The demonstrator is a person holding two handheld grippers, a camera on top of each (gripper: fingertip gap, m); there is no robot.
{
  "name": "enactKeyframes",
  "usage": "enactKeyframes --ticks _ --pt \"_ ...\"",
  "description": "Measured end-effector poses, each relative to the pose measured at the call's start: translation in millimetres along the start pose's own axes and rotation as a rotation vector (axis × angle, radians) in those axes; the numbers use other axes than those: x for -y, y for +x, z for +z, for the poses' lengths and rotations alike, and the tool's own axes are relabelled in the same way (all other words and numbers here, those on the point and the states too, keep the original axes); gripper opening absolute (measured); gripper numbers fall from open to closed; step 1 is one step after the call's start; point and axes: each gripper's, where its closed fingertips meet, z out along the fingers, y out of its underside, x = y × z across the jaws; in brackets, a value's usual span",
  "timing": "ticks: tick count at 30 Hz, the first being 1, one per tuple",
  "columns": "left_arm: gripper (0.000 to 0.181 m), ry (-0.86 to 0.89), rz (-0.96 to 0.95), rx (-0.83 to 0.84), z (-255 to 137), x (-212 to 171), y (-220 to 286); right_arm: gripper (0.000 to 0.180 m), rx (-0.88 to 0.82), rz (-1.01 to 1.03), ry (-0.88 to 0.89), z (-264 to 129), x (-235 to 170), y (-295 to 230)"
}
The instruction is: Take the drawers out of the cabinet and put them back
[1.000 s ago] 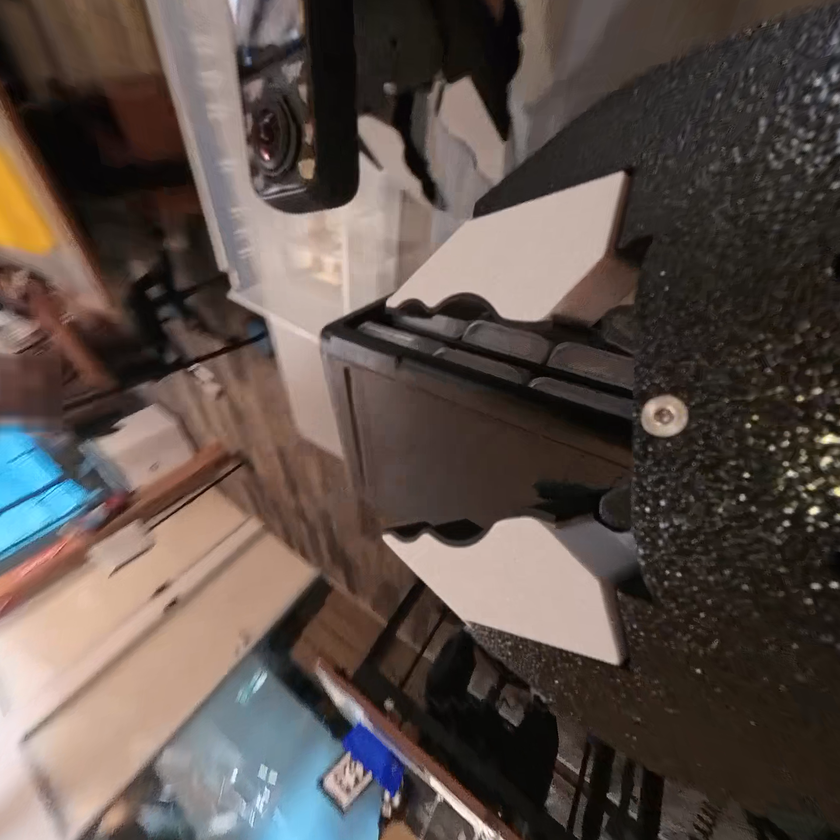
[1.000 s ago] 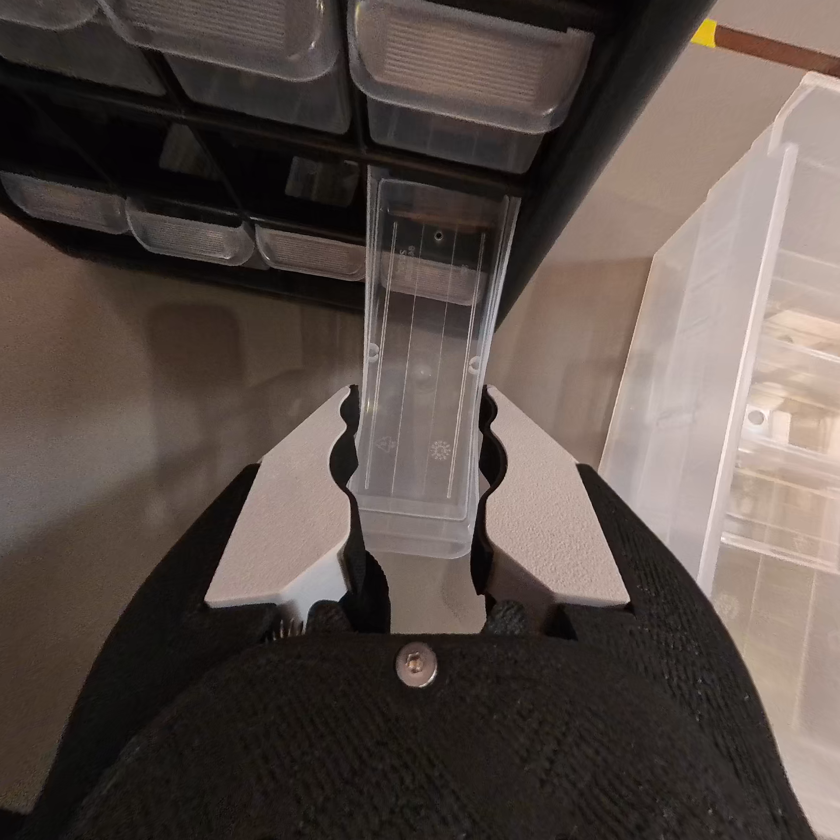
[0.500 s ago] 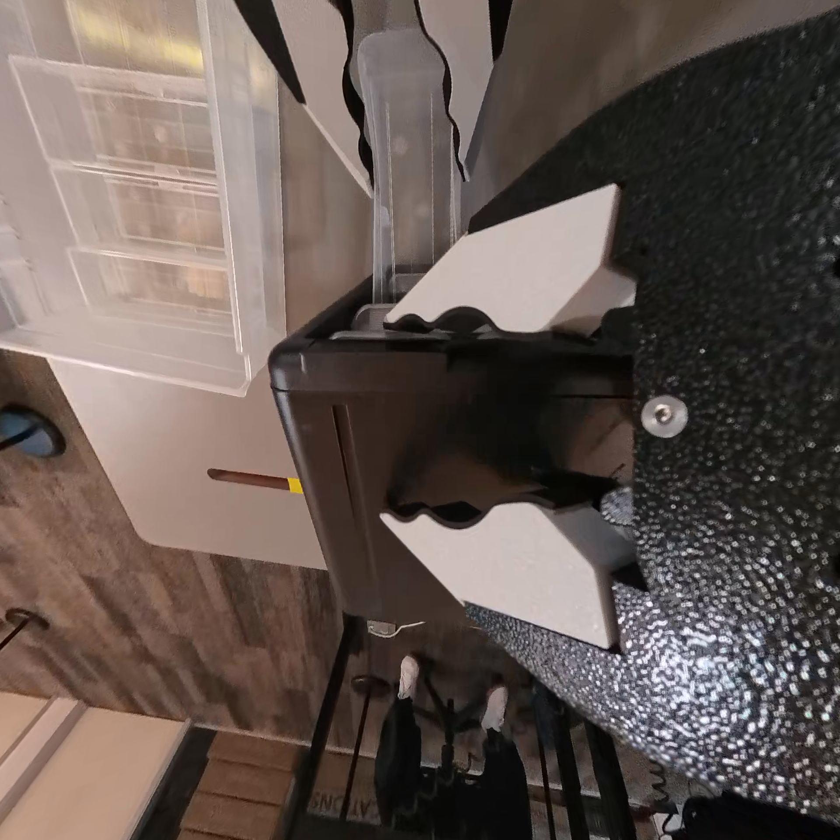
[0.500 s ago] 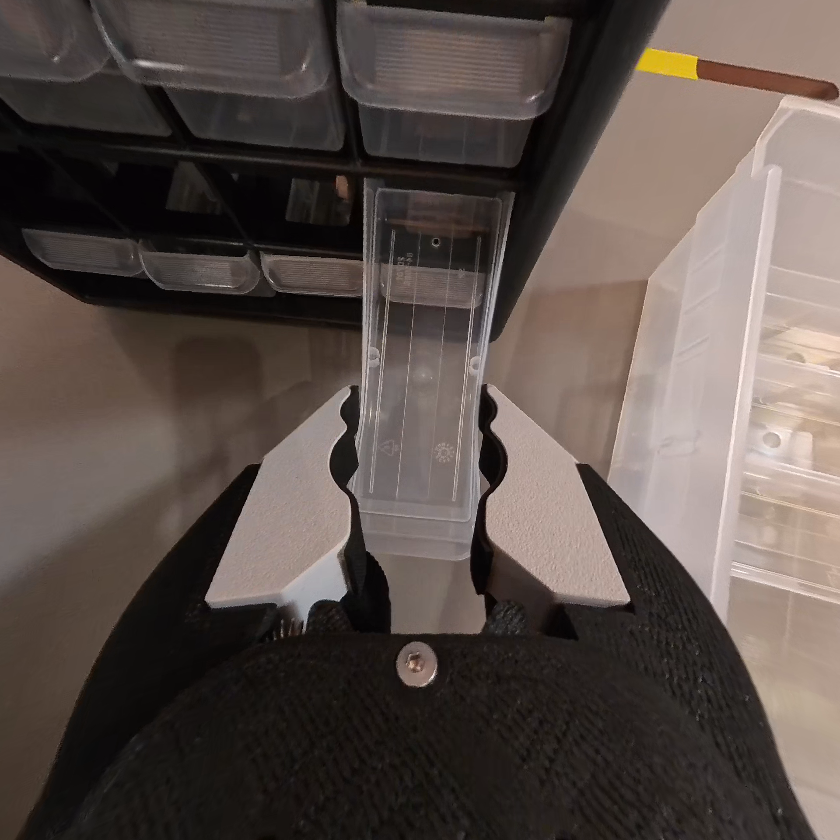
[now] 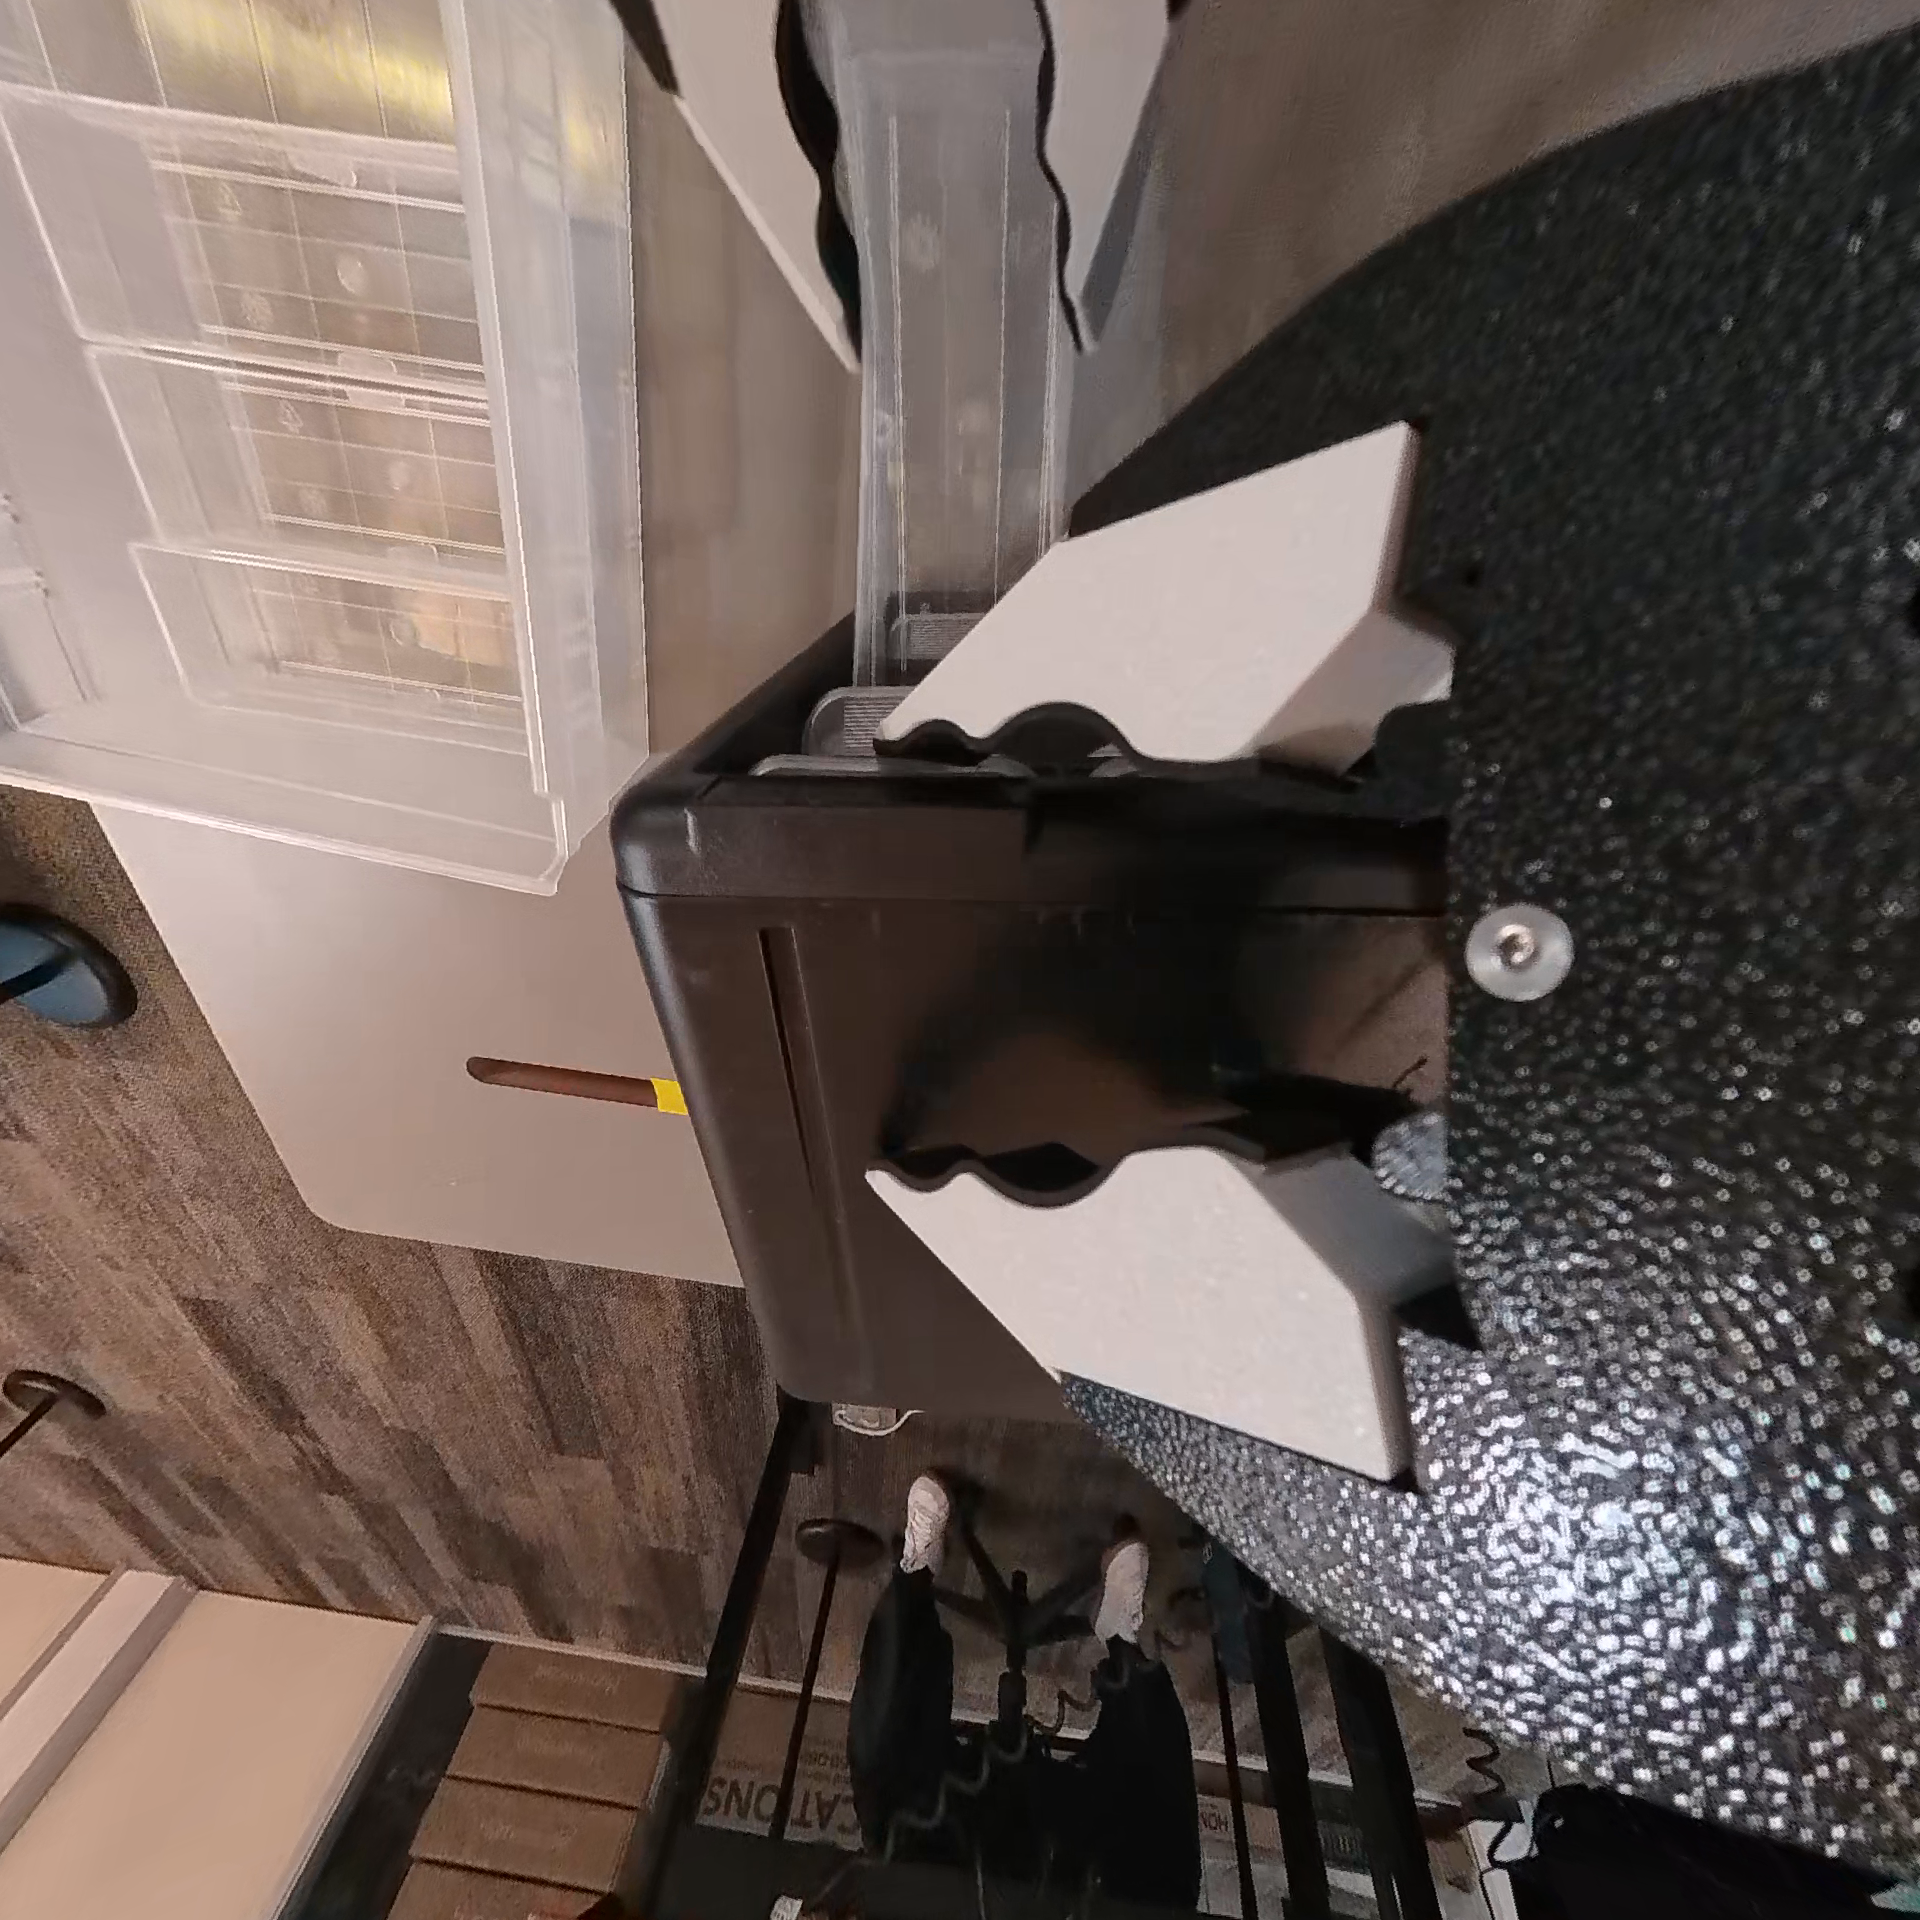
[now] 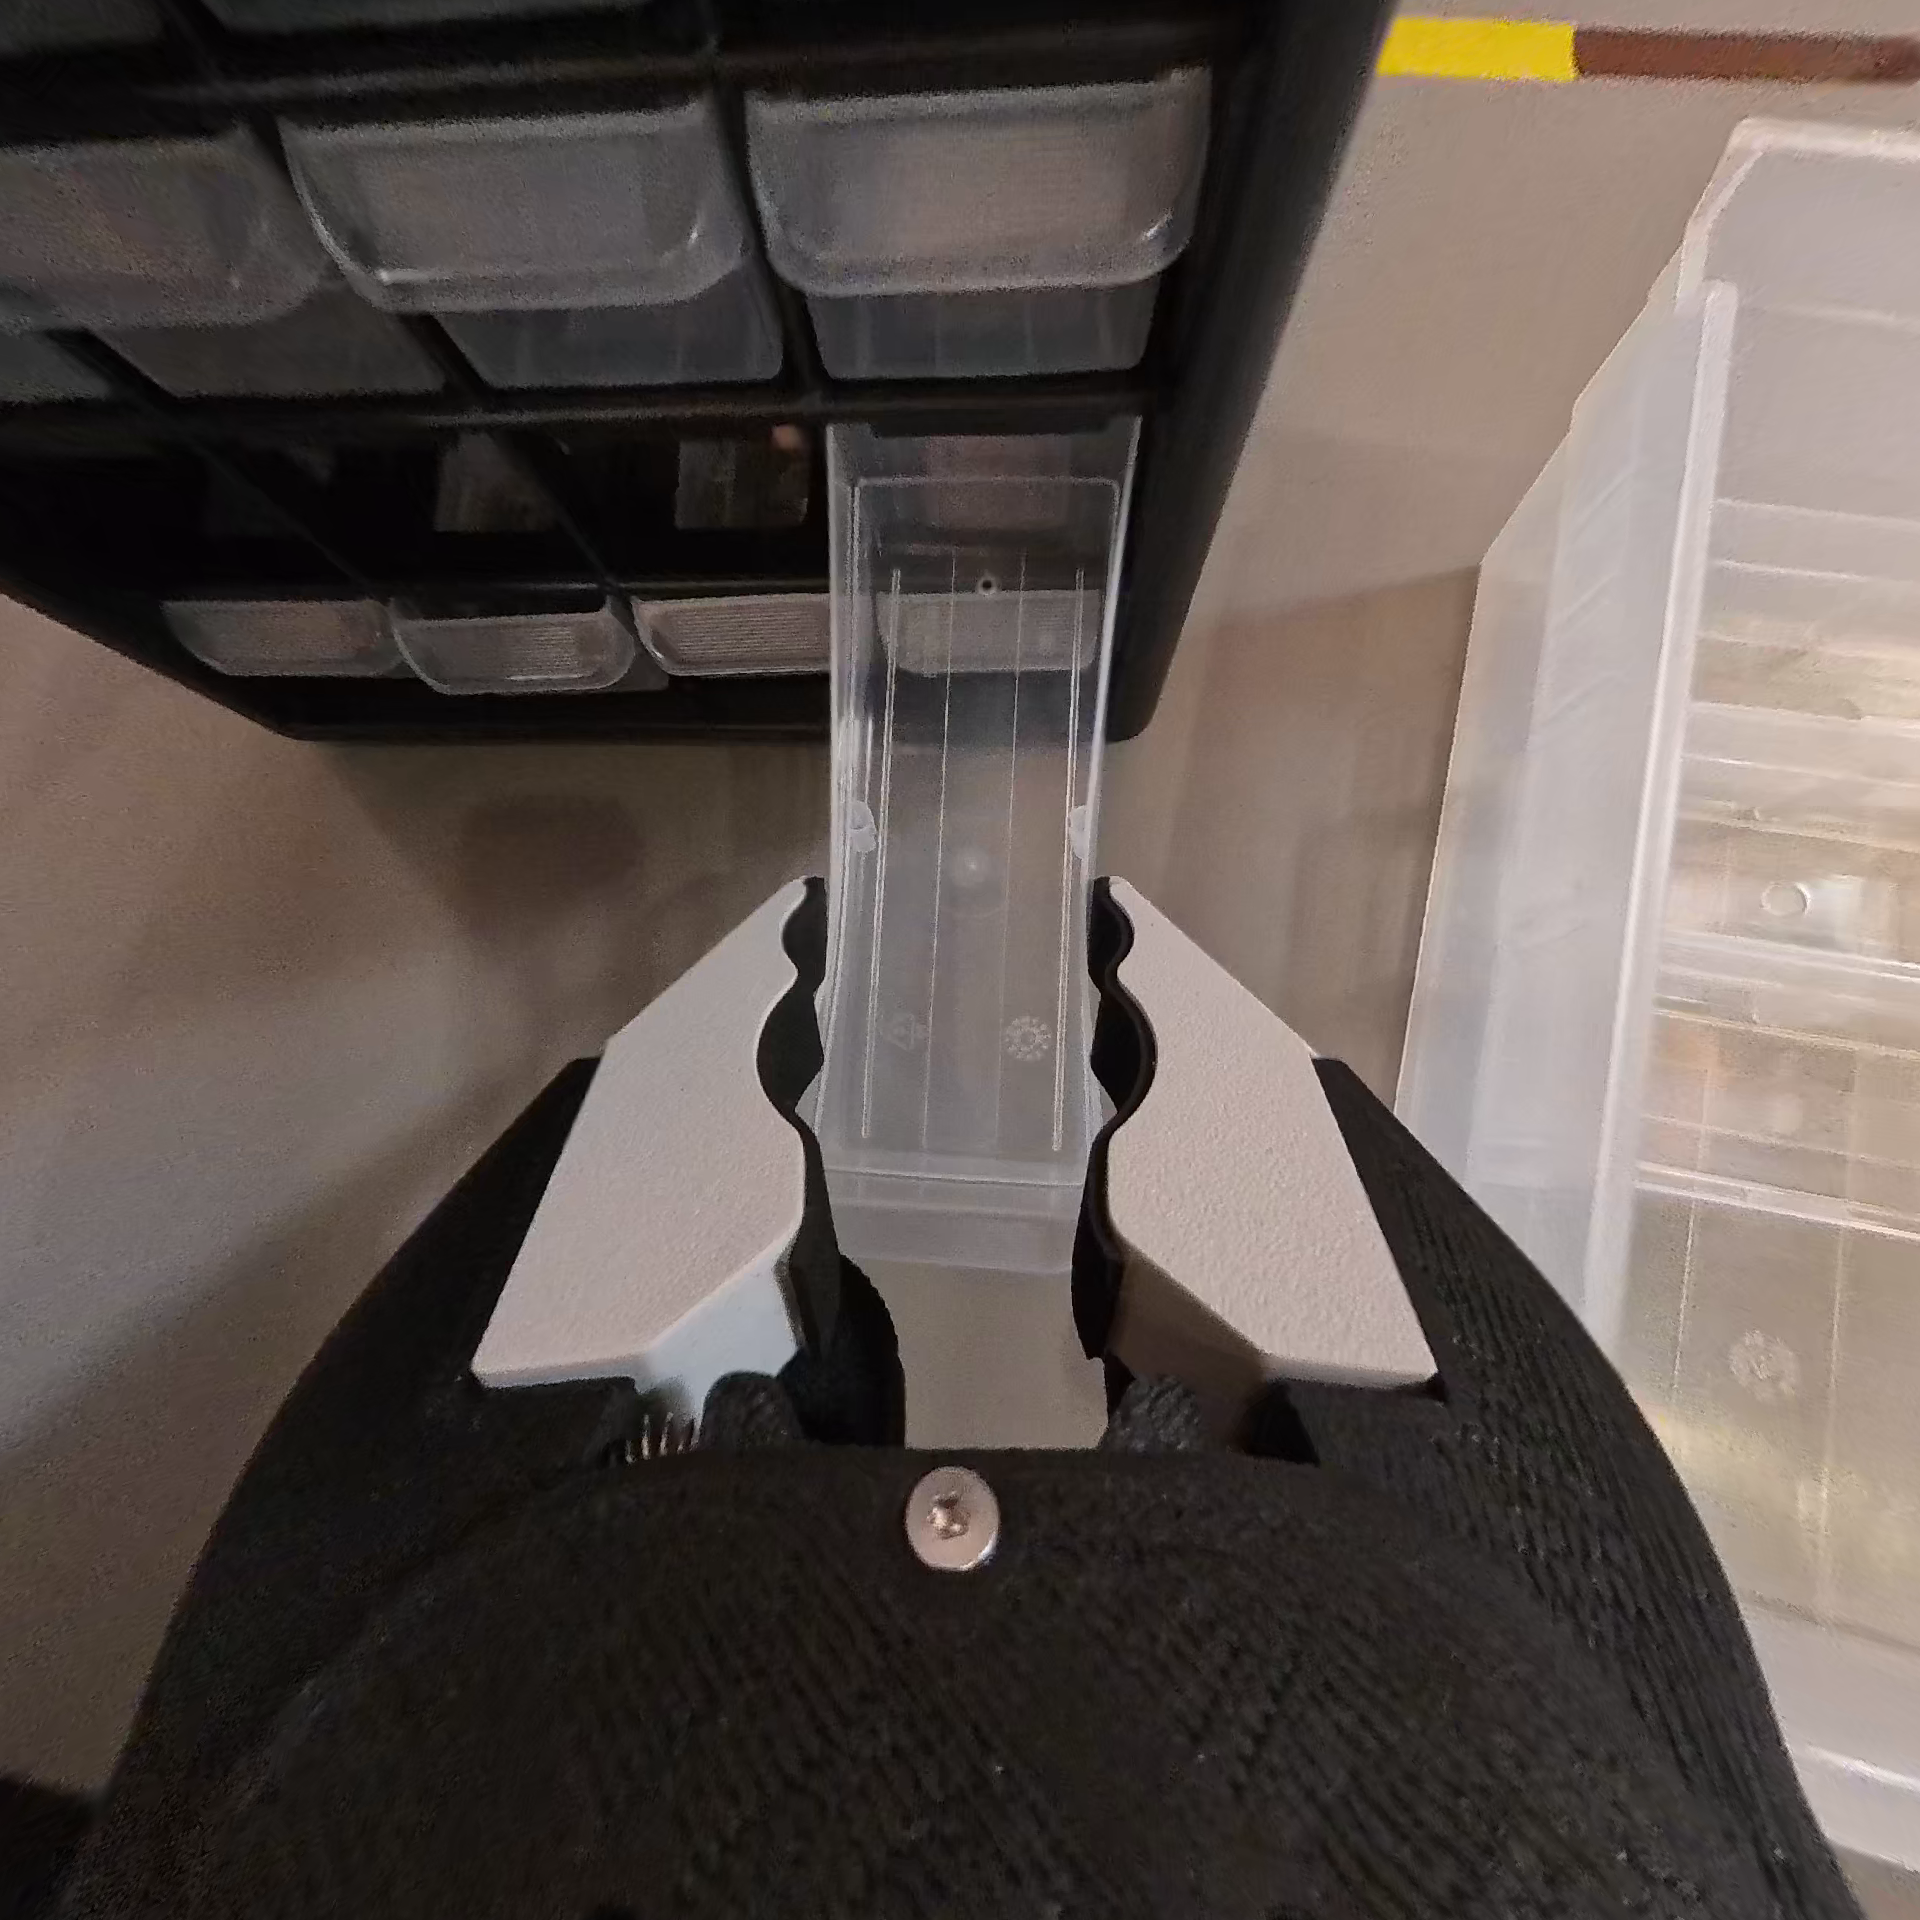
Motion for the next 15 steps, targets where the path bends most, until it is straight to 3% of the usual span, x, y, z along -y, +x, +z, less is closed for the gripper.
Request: enactKeyframes --ticks 11,15 --pt "0.073 -0.002 0.01 0.009 0 0 0 0.047 0.117 -0.007 -0.147 -16 10 11" --pt "0.073 -0.003 0.015 0.013 0 0 0 0.047 0.056 -0.052 -0.143 -15 7 5"
